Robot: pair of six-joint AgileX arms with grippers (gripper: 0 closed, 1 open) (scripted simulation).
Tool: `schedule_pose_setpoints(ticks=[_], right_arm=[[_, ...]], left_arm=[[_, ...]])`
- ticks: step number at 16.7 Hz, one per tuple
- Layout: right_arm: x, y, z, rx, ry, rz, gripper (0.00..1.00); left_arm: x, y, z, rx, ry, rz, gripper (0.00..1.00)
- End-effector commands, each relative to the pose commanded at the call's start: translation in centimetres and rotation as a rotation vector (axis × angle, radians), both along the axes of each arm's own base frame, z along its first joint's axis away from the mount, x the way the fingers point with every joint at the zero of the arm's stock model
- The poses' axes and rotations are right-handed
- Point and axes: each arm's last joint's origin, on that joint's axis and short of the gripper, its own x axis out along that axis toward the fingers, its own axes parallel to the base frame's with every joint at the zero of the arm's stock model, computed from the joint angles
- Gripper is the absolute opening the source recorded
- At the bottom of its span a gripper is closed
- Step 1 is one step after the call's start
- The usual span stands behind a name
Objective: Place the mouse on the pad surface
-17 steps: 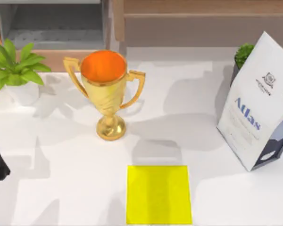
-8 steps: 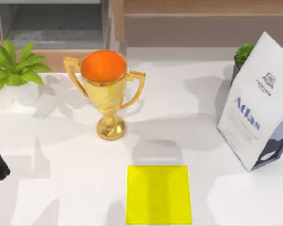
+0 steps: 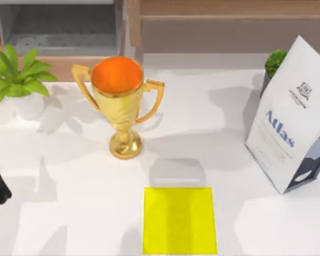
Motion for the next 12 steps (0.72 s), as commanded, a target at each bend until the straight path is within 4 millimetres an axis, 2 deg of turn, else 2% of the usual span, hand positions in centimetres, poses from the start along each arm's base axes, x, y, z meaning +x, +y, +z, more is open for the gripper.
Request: schedule_pose_setpoints(ticks=[7, 12], right_arm=[[0.00, 0.00, 0.00, 0.000, 0.000, 0.000, 0.02], [0.00, 0.00, 0.00, 0.000, 0.000, 0.000, 0.00]], left_arm=[[0.00, 0.00, 0.00, 0.000, 0.000, 0.000, 1.00], [0.00, 0.00, 0.00, 0.000, 0.000, 0.000, 1.00]])
